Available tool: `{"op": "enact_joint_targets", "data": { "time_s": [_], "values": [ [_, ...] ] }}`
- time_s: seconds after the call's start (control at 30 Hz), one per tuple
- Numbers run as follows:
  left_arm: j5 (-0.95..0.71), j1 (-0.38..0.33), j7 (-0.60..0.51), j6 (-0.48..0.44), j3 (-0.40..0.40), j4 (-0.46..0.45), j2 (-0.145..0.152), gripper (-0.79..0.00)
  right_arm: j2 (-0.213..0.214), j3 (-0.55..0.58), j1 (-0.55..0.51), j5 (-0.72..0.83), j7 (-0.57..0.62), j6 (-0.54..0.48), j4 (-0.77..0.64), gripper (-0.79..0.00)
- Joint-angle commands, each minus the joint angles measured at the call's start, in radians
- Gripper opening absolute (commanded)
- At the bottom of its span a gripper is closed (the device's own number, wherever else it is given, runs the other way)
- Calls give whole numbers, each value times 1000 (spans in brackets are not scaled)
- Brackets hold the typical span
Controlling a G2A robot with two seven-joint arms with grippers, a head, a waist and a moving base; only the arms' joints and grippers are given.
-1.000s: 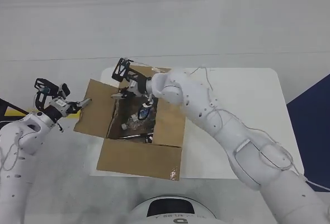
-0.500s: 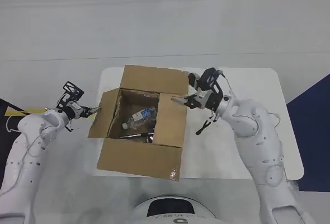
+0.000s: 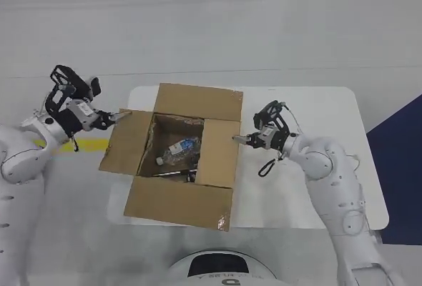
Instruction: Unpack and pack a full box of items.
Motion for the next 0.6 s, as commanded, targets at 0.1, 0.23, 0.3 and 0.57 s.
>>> {"op": "enact_joint_targets", "data": {
  "time_s": [0.1, 0.23, 0.3, 0.57],
  "values": [
    [216, -17, -6, 8, 236, -13, -15, 0, 14, 32, -19, 53, -26, -96, 39, 0],
    [364, -74, 18, 28, 411, 68, -35, 0, 31, 93, -59, 87, -66, -157, 56, 0],
    [440, -110, 28, 41, 482, 110, -45, 0, 37, 107, -75, 82, -77, -172, 57, 0],
    [521, -199, 125, 99, 666, 215, -87, 0, 47, 45, -46, -98, -2, -77, 93, 0]
  ]
}}
